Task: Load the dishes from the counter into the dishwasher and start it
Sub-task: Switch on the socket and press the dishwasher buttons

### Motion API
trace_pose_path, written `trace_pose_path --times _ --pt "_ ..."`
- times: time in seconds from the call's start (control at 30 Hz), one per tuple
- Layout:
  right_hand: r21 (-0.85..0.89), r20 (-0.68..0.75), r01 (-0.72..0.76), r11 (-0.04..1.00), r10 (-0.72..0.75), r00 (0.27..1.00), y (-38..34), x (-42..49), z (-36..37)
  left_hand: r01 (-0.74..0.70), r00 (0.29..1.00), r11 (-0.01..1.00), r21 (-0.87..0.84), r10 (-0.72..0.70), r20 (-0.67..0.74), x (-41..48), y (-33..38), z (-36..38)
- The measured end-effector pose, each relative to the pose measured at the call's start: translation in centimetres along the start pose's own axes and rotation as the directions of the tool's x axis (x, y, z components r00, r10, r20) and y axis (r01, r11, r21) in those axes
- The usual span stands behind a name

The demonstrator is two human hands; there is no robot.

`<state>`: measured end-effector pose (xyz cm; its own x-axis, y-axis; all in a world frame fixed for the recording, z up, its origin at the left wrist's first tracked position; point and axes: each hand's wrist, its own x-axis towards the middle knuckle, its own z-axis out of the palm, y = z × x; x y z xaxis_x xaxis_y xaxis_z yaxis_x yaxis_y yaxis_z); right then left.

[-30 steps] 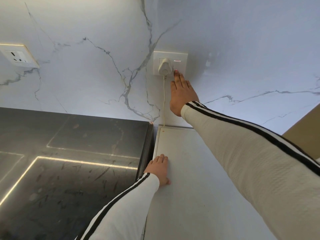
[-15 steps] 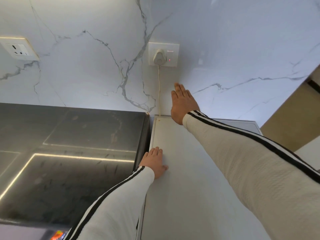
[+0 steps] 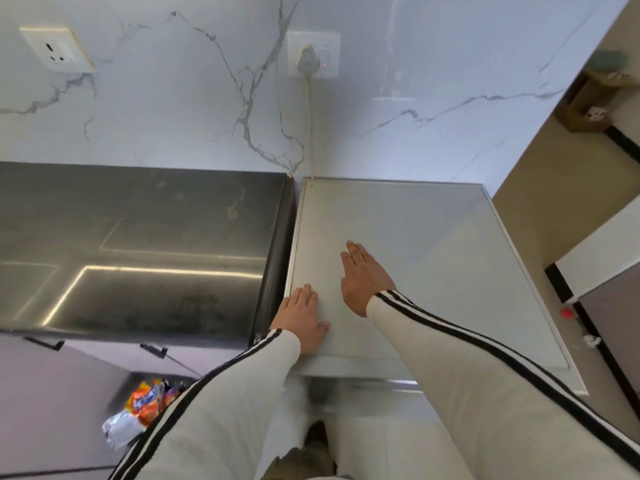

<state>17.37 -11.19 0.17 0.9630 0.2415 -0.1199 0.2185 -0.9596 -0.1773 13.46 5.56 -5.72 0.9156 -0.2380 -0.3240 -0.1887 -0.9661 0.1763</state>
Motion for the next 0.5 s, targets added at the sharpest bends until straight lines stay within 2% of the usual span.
trace_pose_path --times 0.17,0.27,0.37,0.5 --pt "0.052 0.035 0.031 0.998 -0.033 0.999 0.8 -8.1 4.4 -0.001 0.997 1.000 -0.005 0.000 -0.072 -6.5 1.4 3.8" --pt "0.003 0.043 0.094 0.996 -0.094 0.995 2.3 -12.1 6.1 -0.011 0.991 1.000 0.017 0.013 -0.136 -10.2 1.8 6.2" --pt "-0.059 0.044 0.148 0.987 -0.146 0.988 3.9 -15.3 6.6 0.009 0.990 0.999 0.050 -0.002 -0.140 -13.7 2.4 7.7" --pt "-0.091 0.036 0.142 0.986 -0.140 0.990 4.9 -18.3 7.4 0.032 0.984 0.997 0.077 -0.018 -0.176 -17.0 2.9 8.8"
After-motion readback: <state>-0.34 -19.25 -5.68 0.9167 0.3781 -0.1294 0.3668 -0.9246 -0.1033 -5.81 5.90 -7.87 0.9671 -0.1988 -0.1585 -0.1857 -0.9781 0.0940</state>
